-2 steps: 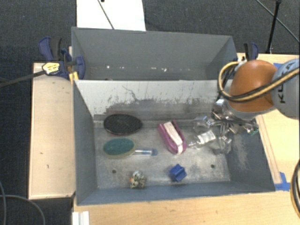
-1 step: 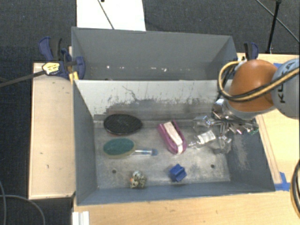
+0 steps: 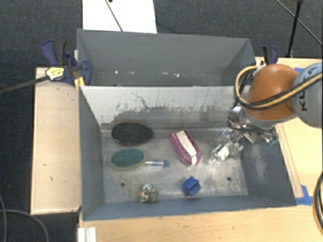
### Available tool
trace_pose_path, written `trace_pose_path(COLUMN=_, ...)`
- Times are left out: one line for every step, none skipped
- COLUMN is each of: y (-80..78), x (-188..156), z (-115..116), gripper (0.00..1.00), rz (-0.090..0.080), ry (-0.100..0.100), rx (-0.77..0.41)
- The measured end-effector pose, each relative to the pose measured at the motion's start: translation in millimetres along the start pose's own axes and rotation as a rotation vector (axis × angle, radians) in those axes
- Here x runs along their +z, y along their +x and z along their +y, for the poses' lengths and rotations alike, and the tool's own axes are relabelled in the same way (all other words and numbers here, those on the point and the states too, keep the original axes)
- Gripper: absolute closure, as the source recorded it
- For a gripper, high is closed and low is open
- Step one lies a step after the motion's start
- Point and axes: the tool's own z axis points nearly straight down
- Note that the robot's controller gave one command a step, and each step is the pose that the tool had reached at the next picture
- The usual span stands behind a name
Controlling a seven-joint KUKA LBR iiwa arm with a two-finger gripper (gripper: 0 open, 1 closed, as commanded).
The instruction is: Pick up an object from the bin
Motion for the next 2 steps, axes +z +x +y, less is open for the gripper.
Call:
trace_pose_path(y=-0.7, x=-2.2, z=-0.6, gripper=1.0, rz=-0.002, ry=0.002, rx=0.001)
trace_pose_path(y=-2.7, x=-100.6, z=-1.8, gripper=1.0, rz=-0.005, ry=0.007, rx=0.006)
